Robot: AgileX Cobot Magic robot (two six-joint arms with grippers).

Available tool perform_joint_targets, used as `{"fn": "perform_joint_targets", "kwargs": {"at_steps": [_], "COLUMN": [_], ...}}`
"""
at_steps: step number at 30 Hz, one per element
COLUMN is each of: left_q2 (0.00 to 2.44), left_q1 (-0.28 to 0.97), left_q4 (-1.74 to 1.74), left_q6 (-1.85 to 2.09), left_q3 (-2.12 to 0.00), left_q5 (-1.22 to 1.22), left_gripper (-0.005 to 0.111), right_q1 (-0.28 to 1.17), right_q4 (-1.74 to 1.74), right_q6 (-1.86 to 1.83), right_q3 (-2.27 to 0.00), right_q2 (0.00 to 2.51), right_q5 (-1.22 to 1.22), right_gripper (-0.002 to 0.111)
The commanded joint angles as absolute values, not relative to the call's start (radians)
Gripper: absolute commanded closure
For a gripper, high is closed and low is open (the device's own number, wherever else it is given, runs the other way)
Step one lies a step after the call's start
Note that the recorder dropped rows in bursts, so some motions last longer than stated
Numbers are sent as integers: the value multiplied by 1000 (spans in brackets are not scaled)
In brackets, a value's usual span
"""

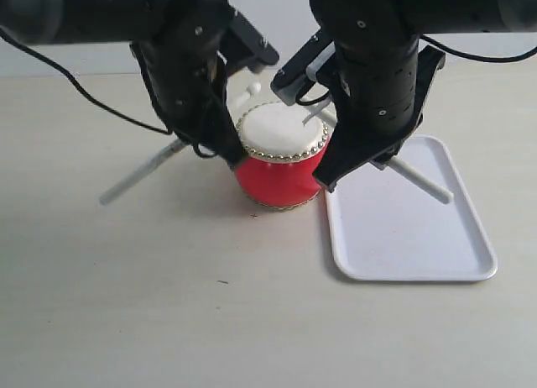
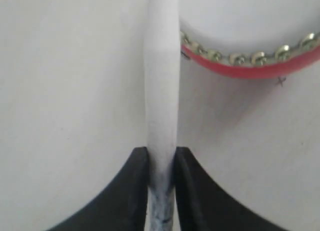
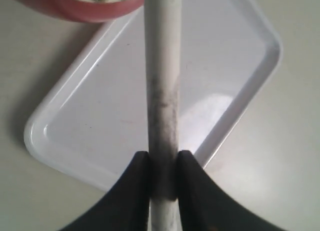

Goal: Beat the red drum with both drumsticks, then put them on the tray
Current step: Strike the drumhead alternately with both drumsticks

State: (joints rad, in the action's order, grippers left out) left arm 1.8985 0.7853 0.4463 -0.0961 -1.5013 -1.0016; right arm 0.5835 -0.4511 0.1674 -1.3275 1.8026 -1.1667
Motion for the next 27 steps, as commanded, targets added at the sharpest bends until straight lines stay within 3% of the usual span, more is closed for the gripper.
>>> {"fn": "perform_joint_targets", "kwargs": {"at_steps": [1, 10, 27], "left_q2": [1803, 1780, 2058], "left_q1": [790, 790, 790], "left_q4": [435, 430, 373], "left_q6": [-106, -82, 0], "left_q3": [-1531, -1531, -1529], "left_q5": [-996, -1032, -1057], "left_gripper": [107, 107, 107], "right_q1": [581, 581, 581], "right_q4": [-430, -442, -520], "right_q6": [141, 119, 161], "right_q3": [-1333, -1333, -1333], "right_q2": [1860, 1883, 1617], "right_q5": [-1209, -1221, -1217], "right_gripper": [108, 108, 108]}}
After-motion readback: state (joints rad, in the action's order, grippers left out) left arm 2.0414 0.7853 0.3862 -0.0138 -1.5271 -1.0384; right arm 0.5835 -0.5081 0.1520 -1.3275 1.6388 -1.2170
